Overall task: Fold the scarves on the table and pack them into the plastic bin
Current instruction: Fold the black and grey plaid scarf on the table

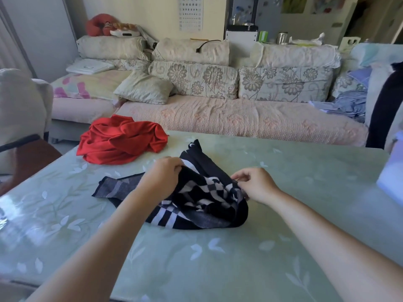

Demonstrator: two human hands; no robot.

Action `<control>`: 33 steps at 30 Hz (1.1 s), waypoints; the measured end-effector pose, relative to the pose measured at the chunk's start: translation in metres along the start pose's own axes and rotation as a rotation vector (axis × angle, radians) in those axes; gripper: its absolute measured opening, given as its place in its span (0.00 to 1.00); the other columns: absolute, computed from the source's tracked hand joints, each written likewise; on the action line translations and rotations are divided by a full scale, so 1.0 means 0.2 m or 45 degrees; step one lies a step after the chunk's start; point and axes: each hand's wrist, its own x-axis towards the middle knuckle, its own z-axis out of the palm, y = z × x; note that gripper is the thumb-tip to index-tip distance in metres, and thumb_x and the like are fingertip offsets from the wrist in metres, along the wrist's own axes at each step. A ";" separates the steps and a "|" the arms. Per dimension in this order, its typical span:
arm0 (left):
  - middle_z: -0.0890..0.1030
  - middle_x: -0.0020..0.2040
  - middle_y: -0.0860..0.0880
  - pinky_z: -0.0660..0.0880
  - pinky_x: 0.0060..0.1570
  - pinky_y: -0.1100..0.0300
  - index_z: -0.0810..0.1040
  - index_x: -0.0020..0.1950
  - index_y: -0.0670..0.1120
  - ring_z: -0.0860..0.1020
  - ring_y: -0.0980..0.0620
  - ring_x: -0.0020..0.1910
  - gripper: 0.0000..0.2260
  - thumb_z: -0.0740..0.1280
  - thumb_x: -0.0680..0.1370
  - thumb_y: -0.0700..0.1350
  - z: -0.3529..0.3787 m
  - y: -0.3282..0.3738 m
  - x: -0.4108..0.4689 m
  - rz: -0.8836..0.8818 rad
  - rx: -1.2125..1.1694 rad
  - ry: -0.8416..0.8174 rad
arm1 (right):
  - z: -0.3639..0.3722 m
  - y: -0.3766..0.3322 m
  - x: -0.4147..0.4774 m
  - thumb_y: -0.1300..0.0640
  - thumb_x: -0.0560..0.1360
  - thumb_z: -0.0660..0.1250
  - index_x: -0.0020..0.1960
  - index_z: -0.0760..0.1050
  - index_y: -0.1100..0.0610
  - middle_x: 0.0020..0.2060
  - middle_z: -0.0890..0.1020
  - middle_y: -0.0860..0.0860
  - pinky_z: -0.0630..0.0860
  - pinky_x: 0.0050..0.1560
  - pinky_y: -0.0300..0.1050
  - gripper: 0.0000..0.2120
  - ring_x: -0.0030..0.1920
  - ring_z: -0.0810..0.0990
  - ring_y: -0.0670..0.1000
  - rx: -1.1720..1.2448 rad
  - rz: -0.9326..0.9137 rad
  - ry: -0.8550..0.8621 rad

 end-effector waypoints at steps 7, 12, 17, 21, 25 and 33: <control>0.79 0.53 0.37 0.72 0.52 0.49 0.81 0.56 0.40 0.76 0.37 0.52 0.13 0.61 0.76 0.34 -0.18 -0.35 0.03 -0.475 0.125 0.377 | -0.10 0.02 -0.06 0.62 0.73 0.63 0.64 0.76 0.49 0.61 0.79 0.51 0.78 0.51 0.46 0.21 0.56 0.80 0.55 -0.671 0.153 -0.027; 0.71 0.66 0.44 0.67 0.64 0.47 0.71 0.70 0.51 0.68 0.41 0.64 0.20 0.64 0.78 0.42 -0.05 -0.30 -0.03 -0.259 0.341 -0.122 | 0.01 0.03 -0.13 0.68 0.73 0.62 0.79 0.54 0.43 0.74 0.62 0.53 0.69 0.67 0.52 0.40 0.72 0.65 0.58 -1.094 -0.345 -0.239; 0.73 0.58 0.56 0.71 0.55 0.58 0.77 0.60 0.61 0.72 0.56 0.55 0.19 0.71 0.71 0.62 0.03 0.00 -0.15 0.093 0.049 -0.584 | 0.11 0.02 -0.12 0.66 0.75 0.60 0.72 0.70 0.44 0.79 0.59 0.47 0.55 0.74 0.49 0.29 0.79 0.54 0.49 -1.260 -0.721 -0.338; 0.75 0.58 0.56 0.71 0.50 0.53 0.75 0.61 0.65 0.72 0.51 0.60 0.17 0.68 0.73 0.57 0.14 0.06 -0.17 0.223 0.507 -0.684 | 0.14 0.06 -0.13 0.52 0.74 0.62 0.64 0.75 0.45 0.63 0.76 0.40 0.65 0.64 0.46 0.18 0.66 0.73 0.46 -1.070 -0.628 -0.366; 0.79 0.58 0.52 0.74 0.53 0.48 0.73 0.61 0.69 0.75 0.47 0.57 0.16 0.57 0.78 0.51 0.11 0.07 -0.08 0.140 0.368 -0.672 | 0.14 0.01 -0.14 0.36 0.69 0.60 0.65 0.76 0.42 0.61 0.78 0.40 0.67 0.66 0.48 0.27 0.64 0.73 0.46 -0.861 -0.587 -0.286; 0.81 0.57 0.55 0.74 0.54 0.55 0.79 0.63 0.55 0.76 0.53 0.57 0.13 0.68 0.78 0.50 0.02 0.24 -0.09 0.321 0.047 -0.253 | 0.05 -0.10 -0.14 0.62 0.70 0.65 0.45 0.85 0.46 0.39 0.86 0.43 0.80 0.47 0.44 0.14 0.44 0.84 0.45 -0.011 -0.333 0.047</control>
